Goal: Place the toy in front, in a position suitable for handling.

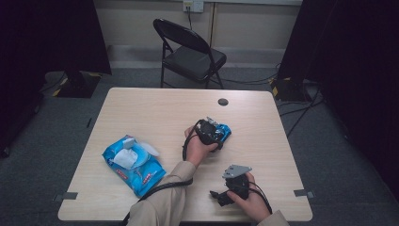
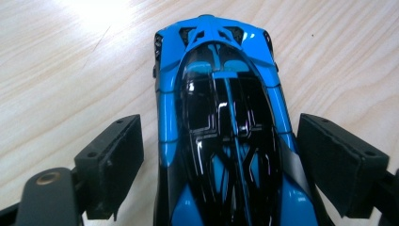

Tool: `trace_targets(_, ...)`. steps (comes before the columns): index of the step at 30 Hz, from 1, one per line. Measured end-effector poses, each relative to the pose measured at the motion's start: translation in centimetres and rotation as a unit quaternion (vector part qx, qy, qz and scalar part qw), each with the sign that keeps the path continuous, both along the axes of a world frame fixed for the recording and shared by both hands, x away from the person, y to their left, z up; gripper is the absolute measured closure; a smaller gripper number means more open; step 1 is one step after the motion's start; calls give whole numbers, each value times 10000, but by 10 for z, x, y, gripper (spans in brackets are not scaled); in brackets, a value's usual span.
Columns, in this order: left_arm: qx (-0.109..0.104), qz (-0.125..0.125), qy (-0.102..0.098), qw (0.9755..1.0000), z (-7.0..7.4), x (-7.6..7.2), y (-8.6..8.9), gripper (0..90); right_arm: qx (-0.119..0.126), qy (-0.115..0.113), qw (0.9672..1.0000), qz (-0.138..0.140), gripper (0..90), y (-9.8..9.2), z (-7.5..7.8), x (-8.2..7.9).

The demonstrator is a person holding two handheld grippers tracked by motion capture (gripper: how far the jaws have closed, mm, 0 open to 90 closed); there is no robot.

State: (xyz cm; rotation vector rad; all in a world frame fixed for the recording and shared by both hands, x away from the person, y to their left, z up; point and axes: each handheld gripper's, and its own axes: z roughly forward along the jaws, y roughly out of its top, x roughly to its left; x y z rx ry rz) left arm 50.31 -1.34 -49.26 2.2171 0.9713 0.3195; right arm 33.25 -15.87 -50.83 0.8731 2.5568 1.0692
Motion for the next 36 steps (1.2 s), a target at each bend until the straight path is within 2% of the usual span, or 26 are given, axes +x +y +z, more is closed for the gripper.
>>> trace_targets(2, -58, 8, -34, 10000, -1, 2, -1, 164, 2, 0, 10000, 1, 7, 0, 0, 0)
trace_targets(4, -26, 40, -58, 10000, -2, 3, -2, 163, 4, 2, 10000, 3, 7, 0, 0, 0)
trace_targets(8, -79, 98, -20, 9999, -5, 3, -3, 164, 3, 1, 10000, 11, 7, 0, 0, 0)
trace_targets(11, -143, 30, 4, 9999, -5, 3, -3, 236, 2, 1, 10000, 11, 7, 0, 0, 0)
trace_targets(15, -192, 104, -2, 9998, -6, 3, -4, 245, 3, 2, 10000, 13, 7, 0, 0, 0)
trace_targets(20, -188, 121, -85, 9997, -3, 2, -5, 263, 2, 4, 10000, 11, 7, 0, 0, 0)
trace_targets(36, -120, 166, -59, 9998, -2, -1, -5, 277, 2, 3, 10000, 11, 7, 0, 0, 0)
